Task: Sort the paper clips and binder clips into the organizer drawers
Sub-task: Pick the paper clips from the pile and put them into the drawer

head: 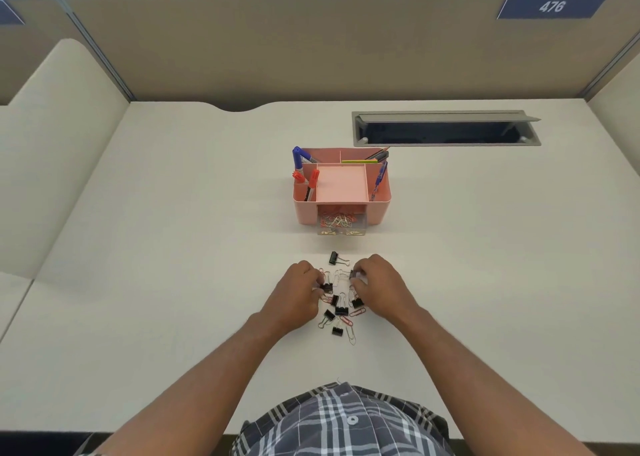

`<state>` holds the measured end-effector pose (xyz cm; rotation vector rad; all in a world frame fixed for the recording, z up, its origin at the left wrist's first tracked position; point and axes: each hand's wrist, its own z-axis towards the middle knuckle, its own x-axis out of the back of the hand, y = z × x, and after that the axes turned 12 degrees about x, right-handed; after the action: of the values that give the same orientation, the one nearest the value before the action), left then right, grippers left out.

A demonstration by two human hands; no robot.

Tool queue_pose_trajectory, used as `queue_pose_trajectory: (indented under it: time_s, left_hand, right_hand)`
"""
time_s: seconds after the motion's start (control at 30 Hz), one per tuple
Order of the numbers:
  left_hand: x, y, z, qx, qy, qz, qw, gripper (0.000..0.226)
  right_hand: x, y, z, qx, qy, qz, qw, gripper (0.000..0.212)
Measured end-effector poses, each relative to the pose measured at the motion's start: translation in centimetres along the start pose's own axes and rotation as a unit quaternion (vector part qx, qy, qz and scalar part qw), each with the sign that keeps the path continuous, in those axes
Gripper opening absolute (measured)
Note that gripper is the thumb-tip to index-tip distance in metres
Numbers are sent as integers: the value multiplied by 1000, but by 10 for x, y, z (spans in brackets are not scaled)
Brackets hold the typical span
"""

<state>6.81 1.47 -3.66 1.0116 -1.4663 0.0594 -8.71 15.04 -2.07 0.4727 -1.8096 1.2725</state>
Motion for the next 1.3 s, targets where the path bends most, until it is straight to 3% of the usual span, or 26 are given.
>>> queue_pose_trajectory:
  time_s: [0.37,0.57,0.67,0.9,1.3]
  left_hand:
    - [-2,-2,1,18,20,-19,999,12]
    - [-1,-3,2,62,39,-40,997,27]
    - [2,1,6,58,43,-20,997,36]
    - [4,5,17,62,31,27,997,15]
    - [18,6,19,60,-47,63,995,9]
  right_hand:
    - [3,10,2,-43,27,-31,998,24]
    - [-1,3,2,-10,60,-38,997,29]
    - [-5,-3,2,28,35,-38,998,26]
    - [-22,-23,6,4,12,-80,997,22]
    - [-17,-28,12,-21,-52,-78,995,11]
